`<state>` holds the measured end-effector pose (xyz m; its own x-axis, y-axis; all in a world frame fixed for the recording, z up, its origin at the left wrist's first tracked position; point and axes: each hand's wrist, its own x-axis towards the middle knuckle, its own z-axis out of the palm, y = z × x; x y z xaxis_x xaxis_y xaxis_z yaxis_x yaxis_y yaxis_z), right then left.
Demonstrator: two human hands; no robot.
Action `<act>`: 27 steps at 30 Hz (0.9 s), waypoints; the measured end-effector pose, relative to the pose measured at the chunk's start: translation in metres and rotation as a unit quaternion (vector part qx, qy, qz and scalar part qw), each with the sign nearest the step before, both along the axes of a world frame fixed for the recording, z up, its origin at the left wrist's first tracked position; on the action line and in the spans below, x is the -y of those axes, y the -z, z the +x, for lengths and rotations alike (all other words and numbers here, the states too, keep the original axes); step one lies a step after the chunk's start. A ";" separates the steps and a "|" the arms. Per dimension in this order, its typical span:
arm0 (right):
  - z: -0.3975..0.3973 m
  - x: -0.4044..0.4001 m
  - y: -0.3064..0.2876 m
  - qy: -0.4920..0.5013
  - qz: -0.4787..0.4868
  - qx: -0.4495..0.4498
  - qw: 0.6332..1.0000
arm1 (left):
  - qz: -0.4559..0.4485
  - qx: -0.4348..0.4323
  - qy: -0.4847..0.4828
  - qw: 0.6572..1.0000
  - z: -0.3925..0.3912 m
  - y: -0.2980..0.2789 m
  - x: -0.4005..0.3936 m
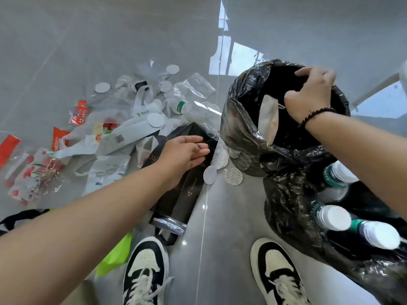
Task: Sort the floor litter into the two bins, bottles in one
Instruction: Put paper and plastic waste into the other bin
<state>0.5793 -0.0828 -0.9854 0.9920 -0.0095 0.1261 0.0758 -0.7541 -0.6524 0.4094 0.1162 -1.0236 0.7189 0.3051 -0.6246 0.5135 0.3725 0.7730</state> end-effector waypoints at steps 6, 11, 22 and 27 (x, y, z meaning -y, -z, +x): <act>-0.065 -0.053 -0.019 -0.374 0.044 0.189 0.907 | 0.094 -0.122 0.240 0.958 -0.051 0.050 -0.005; -0.104 -0.074 0.015 -0.553 -0.047 0.116 0.824 | 0.080 -0.147 0.284 0.944 -0.079 0.076 0.008; -0.154 -0.088 0.127 -0.397 -0.161 -0.239 0.872 | 0.138 -0.185 0.402 0.886 -0.073 0.085 -0.006; -0.135 -0.092 0.153 -0.470 -0.307 -0.174 0.809 | 0.138 -0.180 0.420 0.879 -0.084 0.091 -0.002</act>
<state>0.4441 0.0091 -1.1383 0.5003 0.7291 -0.4670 0.6968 -0.6592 -0.2826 0.3252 0.1182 -1.1150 0.5334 -0.0628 -0.8435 0.7475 -0.4318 0.5048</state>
